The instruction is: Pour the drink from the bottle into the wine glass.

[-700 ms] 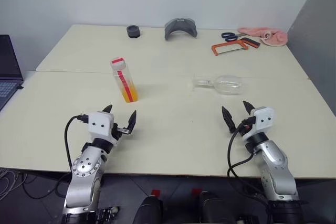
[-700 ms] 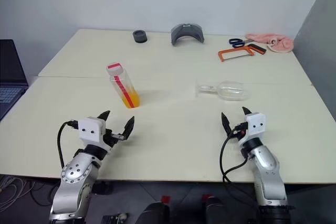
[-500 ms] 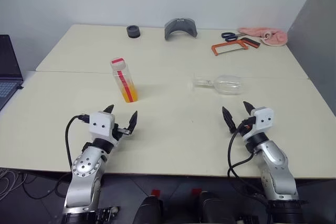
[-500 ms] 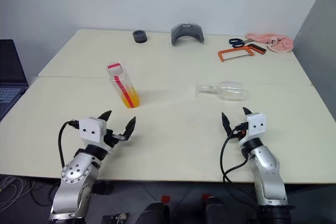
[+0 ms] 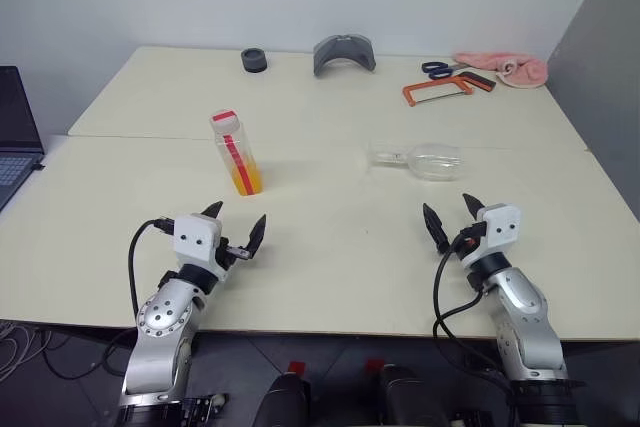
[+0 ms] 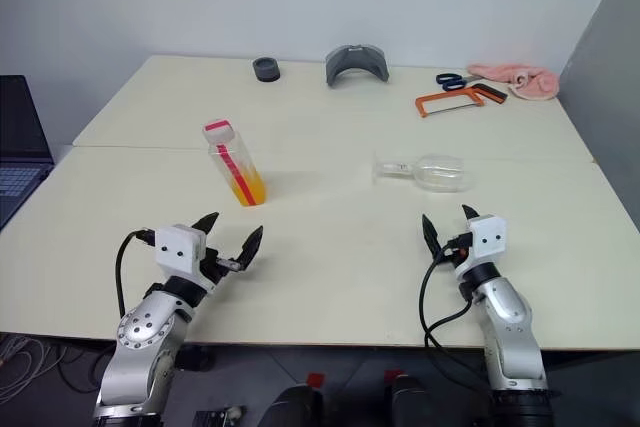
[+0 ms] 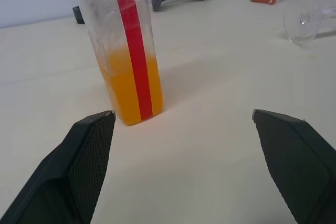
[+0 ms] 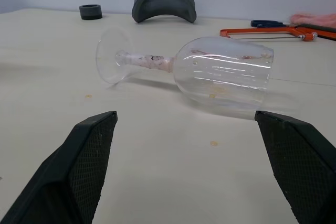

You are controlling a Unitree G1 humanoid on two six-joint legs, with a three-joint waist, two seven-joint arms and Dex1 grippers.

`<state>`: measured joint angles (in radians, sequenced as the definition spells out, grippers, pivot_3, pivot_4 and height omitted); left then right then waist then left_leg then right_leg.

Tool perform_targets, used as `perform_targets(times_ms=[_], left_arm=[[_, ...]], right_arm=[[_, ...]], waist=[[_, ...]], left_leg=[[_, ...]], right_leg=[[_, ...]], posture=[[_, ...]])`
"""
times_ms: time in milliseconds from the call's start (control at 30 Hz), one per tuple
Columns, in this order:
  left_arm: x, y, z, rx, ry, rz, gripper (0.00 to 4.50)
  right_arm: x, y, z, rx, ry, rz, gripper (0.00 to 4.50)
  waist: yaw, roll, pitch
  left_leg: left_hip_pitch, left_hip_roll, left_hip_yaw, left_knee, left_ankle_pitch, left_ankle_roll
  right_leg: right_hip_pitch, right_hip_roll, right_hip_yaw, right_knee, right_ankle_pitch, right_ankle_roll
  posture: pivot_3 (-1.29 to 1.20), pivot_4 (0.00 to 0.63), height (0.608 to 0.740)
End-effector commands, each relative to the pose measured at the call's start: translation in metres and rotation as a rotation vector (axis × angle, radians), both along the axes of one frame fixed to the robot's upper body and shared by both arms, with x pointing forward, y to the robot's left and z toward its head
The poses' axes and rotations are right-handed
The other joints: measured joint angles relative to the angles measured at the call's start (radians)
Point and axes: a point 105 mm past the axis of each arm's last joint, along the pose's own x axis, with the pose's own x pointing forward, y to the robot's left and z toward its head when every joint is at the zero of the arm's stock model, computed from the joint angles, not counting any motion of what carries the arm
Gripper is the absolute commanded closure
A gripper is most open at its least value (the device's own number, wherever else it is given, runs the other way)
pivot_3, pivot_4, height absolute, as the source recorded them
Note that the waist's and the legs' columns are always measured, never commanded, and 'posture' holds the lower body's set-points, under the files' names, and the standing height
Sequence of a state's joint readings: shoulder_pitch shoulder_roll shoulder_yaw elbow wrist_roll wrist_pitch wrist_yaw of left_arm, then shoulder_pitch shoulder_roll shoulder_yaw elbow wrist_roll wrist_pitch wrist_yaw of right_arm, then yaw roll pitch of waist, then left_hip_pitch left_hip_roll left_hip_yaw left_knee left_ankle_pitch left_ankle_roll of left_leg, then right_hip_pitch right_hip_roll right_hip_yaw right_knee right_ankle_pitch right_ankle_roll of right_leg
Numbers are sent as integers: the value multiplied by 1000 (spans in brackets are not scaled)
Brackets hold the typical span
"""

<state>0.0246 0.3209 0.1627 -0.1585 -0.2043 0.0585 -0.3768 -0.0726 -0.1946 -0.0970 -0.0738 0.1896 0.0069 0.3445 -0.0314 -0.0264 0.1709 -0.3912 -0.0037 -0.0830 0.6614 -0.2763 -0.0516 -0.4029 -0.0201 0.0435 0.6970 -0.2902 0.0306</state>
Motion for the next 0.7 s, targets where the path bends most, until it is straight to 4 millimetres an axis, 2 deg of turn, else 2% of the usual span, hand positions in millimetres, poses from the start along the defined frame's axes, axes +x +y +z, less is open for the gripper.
perform_targets(times_ms=[33, 300, 433, 533, 700], left_arm=[[1, 0, 14, -19, -50, -11, 13], [12, 3, 16, -3, -46, 37, 13], [21, 5, 22, -6, -58, 105, 13], [29, 6, 31, -39, -91, 169, 13], [39, 3, 40, -60, -110, 219, 13]], right_arm=[[0, 0, 15, 11, -63, 1, 0], [-2, 5, 17, 11, -62, 57, 0], [-11, 29, 27, -26, -67, 243, 0], [-26, 54, 42, -71, -50, 474, 0], [-30, 63, 55, -89, -30, 580, 0]], waist=[[0, 0, 0], [0, 0, 0], [0, 0, 0], [0, 0, 0], [0, 0, 0]], left_leg=[[0, 0, 0, 0, 0, 0], [0, 0, 0, 0, 0, 0], [0, -1, 0, 0, 0, 0], [0, -1, -1, 0, 0, 0], [0, -1, -2, 1, 0, 0]], right_leg=[[0, 0, 0, 0, 0, 0], [0, 0, 0, 0, 0, 0], [0, 0, 0, 0, 0, 0], [0, 0, -1, 0, 0, 0], [0, 0, -1, 0, 0, 0]], posture=[[0, 150, 740], [0, 150, 740], [0, 150, 740], [0, 150, 740], [0, 150, 740]])
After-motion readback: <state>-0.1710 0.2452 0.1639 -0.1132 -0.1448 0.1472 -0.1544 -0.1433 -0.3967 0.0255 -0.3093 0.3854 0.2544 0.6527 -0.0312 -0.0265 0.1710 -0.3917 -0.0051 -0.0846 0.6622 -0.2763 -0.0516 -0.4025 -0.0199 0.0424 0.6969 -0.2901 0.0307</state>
